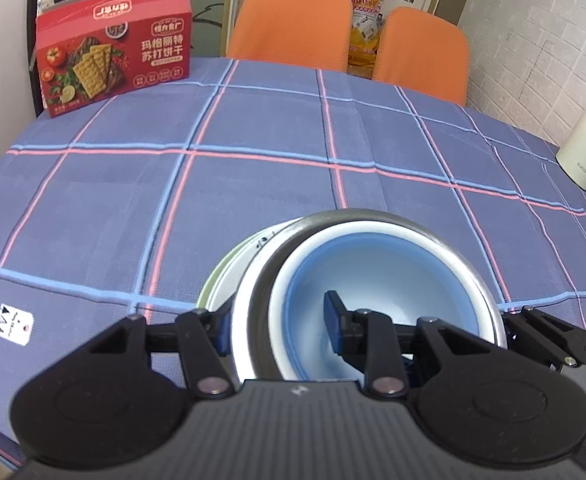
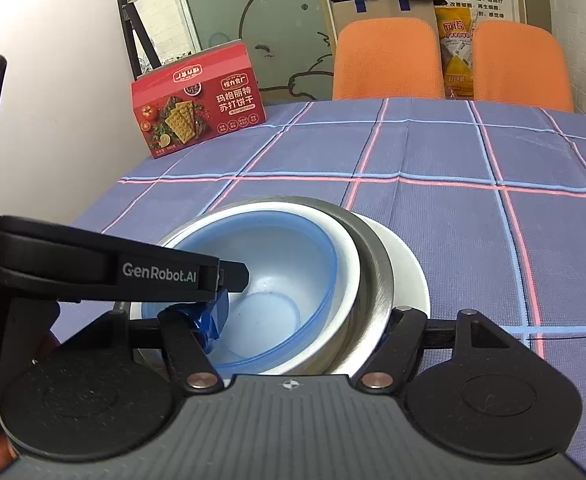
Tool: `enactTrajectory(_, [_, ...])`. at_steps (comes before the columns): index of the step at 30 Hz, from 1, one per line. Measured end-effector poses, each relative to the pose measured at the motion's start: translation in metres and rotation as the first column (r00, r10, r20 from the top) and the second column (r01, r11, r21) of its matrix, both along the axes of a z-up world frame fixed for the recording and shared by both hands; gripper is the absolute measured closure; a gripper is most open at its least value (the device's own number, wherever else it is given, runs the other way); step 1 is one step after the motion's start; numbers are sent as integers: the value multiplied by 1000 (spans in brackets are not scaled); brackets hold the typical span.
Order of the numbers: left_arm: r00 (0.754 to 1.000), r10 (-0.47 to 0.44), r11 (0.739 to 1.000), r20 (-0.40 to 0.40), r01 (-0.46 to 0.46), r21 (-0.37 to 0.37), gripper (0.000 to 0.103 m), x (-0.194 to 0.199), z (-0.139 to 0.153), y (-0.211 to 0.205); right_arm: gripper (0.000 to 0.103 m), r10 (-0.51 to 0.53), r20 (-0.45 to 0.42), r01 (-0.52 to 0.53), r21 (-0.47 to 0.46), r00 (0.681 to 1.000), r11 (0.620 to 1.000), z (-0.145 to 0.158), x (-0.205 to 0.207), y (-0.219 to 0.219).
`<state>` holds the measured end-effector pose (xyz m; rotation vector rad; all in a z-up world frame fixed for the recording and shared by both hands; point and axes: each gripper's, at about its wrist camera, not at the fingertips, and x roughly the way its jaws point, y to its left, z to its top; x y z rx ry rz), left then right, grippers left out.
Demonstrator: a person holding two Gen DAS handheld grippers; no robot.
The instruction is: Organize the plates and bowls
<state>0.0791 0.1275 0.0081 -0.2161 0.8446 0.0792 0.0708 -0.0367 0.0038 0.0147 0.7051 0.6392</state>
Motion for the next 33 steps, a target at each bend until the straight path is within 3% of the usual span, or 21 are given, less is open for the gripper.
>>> enactTrajectory(4, [1000,-5,1000,15,5,-14,70,-1,0,2,47,2,7,-2,-14,1000,1000,0,-1,2])
enactTrajectory(5, [1000,-10,999,21,10,-33,45,-1,1,4,47,0,4,0,-16,1000,1000,0,-1,3])
enactTrajectory(7, [999,-15,997,37,18,-78,20,-3,4,7,46,-2,3,2,-20,1000,1000,0,-1,4])
enactTrajectory(11, [997,-11,999,78,15,-43,20,-7,13,4,45,-15,3,15,-33,1000,999,2,-2,8])
enactTrajectory(21, [989,38,996,143,-27,-81,19,-16,32,18,43,-93,57,89,66,994,994,24,-7,-13])
enactTrajectory(30, [984,-3,999,181,13,-52,19,-21,43,-5,42,-187,104,175,120,977,977,36,-8,-50])
enactTrajectory(33, [976,3,999,218,5,-36,2,-23,50,-16,41,-224,93,210,139,970,968,36,-5,-64])
